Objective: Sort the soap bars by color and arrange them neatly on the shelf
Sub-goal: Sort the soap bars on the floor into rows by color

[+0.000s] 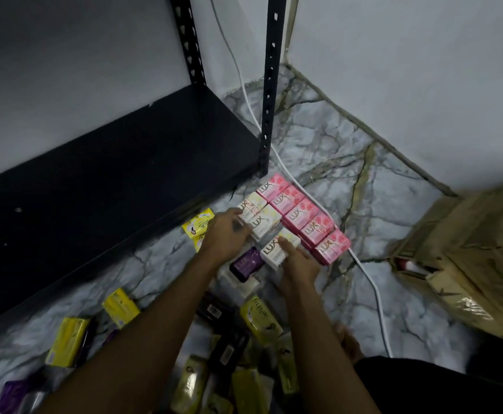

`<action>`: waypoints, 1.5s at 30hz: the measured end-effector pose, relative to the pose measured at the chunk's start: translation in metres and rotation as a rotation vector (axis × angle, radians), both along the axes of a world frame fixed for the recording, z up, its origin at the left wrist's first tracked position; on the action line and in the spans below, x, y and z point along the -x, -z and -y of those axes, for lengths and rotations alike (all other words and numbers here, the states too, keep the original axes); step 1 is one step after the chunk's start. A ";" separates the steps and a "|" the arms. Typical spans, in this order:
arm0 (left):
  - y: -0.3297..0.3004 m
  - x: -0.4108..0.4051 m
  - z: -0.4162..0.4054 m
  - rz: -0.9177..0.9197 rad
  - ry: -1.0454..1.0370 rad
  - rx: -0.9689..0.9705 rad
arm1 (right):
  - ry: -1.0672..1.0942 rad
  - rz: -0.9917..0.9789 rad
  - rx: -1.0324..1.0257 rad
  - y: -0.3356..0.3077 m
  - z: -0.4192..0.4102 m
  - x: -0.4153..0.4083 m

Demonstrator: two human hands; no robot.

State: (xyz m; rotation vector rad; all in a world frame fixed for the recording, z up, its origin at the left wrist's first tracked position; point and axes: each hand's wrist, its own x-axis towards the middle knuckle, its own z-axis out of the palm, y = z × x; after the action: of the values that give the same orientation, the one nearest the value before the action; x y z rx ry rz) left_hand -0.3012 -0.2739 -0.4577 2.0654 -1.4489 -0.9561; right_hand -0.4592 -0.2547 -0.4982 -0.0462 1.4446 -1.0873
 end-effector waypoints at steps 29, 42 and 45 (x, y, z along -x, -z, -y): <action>0.063 -0.002 -0.063 -0.021 0.054 -0.099 | -0.327 -0.696 -0.003 0.028 -0.055 -0.027; 0.033 -0.056 -0.216 0.037 -0.183 -0.076 | -1.061 -1.021 0.253 0.019 -0.144 -0.045; 0.025 -0.065 -0.253 0.002 -0.232 -0.100 | -1.124 -1.023 0.251 0.017 -0.155 -0.035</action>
State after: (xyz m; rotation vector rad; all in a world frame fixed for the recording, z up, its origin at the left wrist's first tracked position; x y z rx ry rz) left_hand -0.2365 -0.0210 -0.4829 2.2474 -1.1506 -0.9483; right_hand -0.4242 -0.0997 -0.5152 -1.5802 1.7080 -0.2212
